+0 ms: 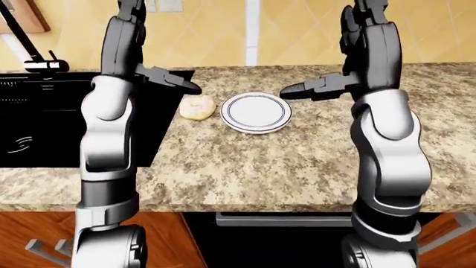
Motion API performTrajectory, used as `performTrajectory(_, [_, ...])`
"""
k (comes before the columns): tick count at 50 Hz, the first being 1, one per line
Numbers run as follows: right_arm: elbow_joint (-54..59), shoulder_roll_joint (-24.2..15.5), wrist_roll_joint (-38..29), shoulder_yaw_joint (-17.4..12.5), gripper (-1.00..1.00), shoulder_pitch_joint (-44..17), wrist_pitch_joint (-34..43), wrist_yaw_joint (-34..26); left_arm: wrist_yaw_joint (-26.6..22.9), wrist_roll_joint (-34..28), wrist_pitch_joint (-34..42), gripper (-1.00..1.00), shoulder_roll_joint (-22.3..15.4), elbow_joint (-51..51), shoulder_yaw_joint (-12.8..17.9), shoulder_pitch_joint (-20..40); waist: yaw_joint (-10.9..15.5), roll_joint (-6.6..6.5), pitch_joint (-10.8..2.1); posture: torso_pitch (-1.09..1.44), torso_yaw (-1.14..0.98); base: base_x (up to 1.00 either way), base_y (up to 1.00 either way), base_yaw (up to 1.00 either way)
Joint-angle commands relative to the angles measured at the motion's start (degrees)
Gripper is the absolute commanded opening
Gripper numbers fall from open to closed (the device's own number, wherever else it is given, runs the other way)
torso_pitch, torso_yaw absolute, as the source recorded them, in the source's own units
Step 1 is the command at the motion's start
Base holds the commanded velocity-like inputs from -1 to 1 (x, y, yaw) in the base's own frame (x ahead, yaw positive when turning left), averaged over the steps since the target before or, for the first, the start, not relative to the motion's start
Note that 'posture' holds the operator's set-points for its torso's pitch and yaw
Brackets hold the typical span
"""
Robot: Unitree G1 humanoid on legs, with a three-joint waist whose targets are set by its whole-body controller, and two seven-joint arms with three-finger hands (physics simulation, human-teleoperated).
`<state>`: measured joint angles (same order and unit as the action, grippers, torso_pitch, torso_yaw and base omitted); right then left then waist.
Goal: Place the pastries on the plates.
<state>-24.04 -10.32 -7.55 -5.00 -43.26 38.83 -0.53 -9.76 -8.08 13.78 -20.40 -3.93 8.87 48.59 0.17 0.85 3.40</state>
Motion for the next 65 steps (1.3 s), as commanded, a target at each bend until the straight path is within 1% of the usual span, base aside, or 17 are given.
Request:
performTrajectory(1, [-0.8, -0.1, -0.1, -0.1, 1.00, -1.7, -1.3, 0.2, 0.2, -0.1, -0.6, 1.00, -0.8, 1.2, 0.7, 1.7, 0.5, 1.38, -1.15, 0.00, 0.00, 0.27, 0.00, 0.00])
performTrajectory(4, [-0.6, -0.1, 0.1, 0.0, 1.00, -1.6, -1.6, 0.2, 0.2, -0.3, -0.8, 1.00, -0.6, 1.1, 0.5, 1.6, 0.4, 1.20, -1.41, 0.00, 0.00, 0.27, 0.00, 0.00])
performTrajectory(8, [-0.6, 0.0, -0.1, 0.2, 1.00, -1.5, -1.8, -0.1, 0.3, -0.7, -1.1, 1.00, -0.5, 0.4, 0.4, 1.8, 0.2, -0.21, -0.93, 0.00, 0.00, 0.27, 0.00, 0.00])
performTrajectory(11, [-0.6, 0.4, 0.1, 0.1, 1.00, -1.7, -1.7, -0.1, 0.2, -0.6, -1.3, 1.00, -0.4, 0.5, 0.6, 1.6, -0.5, -2.15, -1.23, 0.00, 0.00, 0.13, 0.00, 0.00])
performTrajectory(13, [-0.3, 0.1, -0.7, 0.6, 1.00, -1.7, -1.5, -0.2, 0.2, -0.5, -1.3, 1.00, -0.5, 0.6, 0.7, 1.4, -1.2, -3.95, -2.39, 0.00, 0.00, 0.00, 0.00, 0.00])
performTrajectory(14, [-0.4, 0.4, -0.5, 0.3, 1.00, -1.9, -1.2, -0.1, 0.1, -0.6, -1.3, 1.00, -0.6, 0.7, 0.6, 1.3, -1.8, -3.41, -2.55, 0.00, 0.00, 0.00, 0.00, 0.00])
performTrajectory(15, [-0.6, 0.1, -1.0, 0.5, 1.00, -1.8, -1.1, -0.2, 0.1, -0.4, -1.2, 1.00, -0.6, 0.8, 0.7, 1.2, -1.4, -2.71, -1.75, 0.00, 0.00, 0.00, 0.00, 0.00])
performTrajectory(20, [-1.0, 0.2, -1.0, 0.2, 1.00, -2.3, -0.6, 0.0, 0.0, -0.4, -1.2, 1.00, -0.7, 0.7, 0.7, 1.4, -1.0, -2.53, -2.05, 0.00, 0.00, 0.00, 0.00, 0.00])
performTrajectory(24, [-0.9, 0.1, -0.8, 0.0, 1.00, -2.5, -0.4, 0.1, -0.1, 0.7, 2.9, 1.00, -0.8, -0.4, 1.0, 3.6, -0.3, -0.63, -1.57, 0.00, 0.00, 0.00, 0.00, 0.00])
performTrajectory(29, [-0.4, 0.0, -0.7, 0.0, 1.00, -3.0, -0.6, 0.2, -2.3, 1.2, 5.5, 1.00, -1.9, -7.6, -0.4, 9.9, -0.1, -1.10, -2.58, 0.00, 0.00, 0.00, 0.00, 0.00])
performTrajectory(32, [-0.6, 0.0, -0.6, 0.1, 1.00, -3.1, -0.5, 0.4, -4.0, -0.2, 2.5, 1.00, -2.3, -15.2, -1.8, 13.9, 0.0, -1.18, -2.53, 0.00, 0.00, 0.00, 0.00, 0.00])
performTrajectory(38, [-1.2, -0.4, -0.6, 0.1, 1.00, -3.6, 0.2, 0.1, -6.9, -4.4, -13.6, 1.00, -3.8, -44.5, -3.4, 27.0, 0.0, -0.95, -2.51, 0.00, 0.00, 0.00, 0.00, 0.00])
performTrajectory(40, [-1.1, -0.4, -0.6, 0.0, 1.00, -3.7, 0.0, 0.2, -6.8, -8.6, -18.9, 1.00, -4.5, -52.1, -5.1, 29.4, 0.0, -0.82, -2.55, 0.00, 0.00, 0.00, 0.00, 0.00])
performTrajectory(44, [-1.0, -0.4, -0.5, 0.2, 1.00, -4.0, 0.2, 0.1, -7.3, -12.1, -25.7, 1.00, -4.6, -62.2, -4.8, 32.4, -0.1, -0.62, -2.60, 0.00, 0.00, 0.00, 0.00, 0.00])
performTrajectory(56, [-2.3, -0.6, -0.5, -0.1, 1.00, -3.9, 1.1, -0.3, -13.0, -15.0, -26.3, 1.00, -3.8, -68.7, -2.9, 33.3, -0.2, -0.64, -2.71, 0.00, 0.00, 0.00, 0.00, 0.00])
performTrajectory(60, [-2.7, -0.8, -0.3, -0.3, 1.00, -4.1, 1.5, -0.4, -18.1, -14.0, -24.1, 1.00, -3.4, -69.3, -2.5, 33.2, -0.1, -0.70, -2.85, 0.00, 0.00, 0.00, 0.00, 0.00])
performTrajectory(65, [-2.7, -0.7, -0.3, -0.1, 1.00, -3.8, 1.3, -0.3, -17.8, -15.3, -25.0, 1.00, -2.7, -69.9, -3.1, 32.4, -0.1, -0.65, -2.87, 0.00, 0.00, 0.00, 0.00, 0.00])
